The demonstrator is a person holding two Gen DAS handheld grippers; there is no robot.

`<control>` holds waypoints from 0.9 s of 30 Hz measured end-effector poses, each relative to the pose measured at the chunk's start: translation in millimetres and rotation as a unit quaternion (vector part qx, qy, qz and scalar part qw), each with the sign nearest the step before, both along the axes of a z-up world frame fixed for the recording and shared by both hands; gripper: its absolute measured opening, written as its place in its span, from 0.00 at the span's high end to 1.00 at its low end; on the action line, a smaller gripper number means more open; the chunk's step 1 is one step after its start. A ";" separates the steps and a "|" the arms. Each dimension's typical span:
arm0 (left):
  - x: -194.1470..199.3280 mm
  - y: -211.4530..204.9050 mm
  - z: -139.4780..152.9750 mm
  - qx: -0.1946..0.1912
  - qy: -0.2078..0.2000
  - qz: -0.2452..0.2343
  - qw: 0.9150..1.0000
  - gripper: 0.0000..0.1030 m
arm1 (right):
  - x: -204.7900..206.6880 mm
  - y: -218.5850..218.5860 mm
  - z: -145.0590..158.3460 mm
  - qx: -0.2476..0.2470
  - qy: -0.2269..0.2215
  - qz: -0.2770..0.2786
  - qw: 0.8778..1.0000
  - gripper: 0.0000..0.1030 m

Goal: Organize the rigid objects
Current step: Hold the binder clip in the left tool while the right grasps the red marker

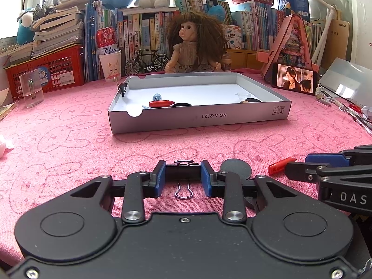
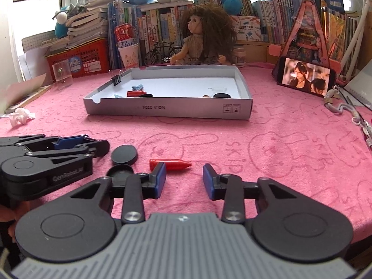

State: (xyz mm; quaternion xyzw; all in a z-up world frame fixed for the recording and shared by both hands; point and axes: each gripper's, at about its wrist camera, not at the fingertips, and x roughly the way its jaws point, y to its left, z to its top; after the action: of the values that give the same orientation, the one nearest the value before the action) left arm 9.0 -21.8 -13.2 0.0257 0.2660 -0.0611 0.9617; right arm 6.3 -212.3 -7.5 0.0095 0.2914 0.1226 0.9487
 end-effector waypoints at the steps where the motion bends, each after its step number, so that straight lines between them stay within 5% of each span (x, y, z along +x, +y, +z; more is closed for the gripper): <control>1: 0.1 0.0 0.0 0.000 0.000 0.000 1.000 0.71 | -0.5 1.3 0.3 0.005 0.001 0.002 1.000 0.57; 5: 0.2 0.4 0.6 -0.001 0.001 0.000 1.000 0.71 | 0.5 8.6 0.3 0.010 -0.007 0.002 1.000 0.39; 9: 0.5 0.4 0.7 0.000 0.000 0.000 1.000 0.71 | 3.2 12.4 -0.5 0.006 -0.014 -0.006 1.000 0.35; 20: 3.4 4.2 2.0 -0.001 -0.007 0.010 1.000 0.64 | 4.6 14.5 -4.9 0.002 -0.021 -0.017 1.000 0.35; 27: 4.6 1.7 1.2 -0.007 -0.011 0.005 1.000 0.71 | 3.5 17.3 -4.6 -0.002 -0.026 -0.009 1.000 0.51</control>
State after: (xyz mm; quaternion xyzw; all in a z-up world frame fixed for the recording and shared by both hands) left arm 13.6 -20.2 -12.0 0.0181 0.2555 -0.0575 0.9649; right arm 9.8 -195.0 -12.2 0.0068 0.2669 0.1141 0.9569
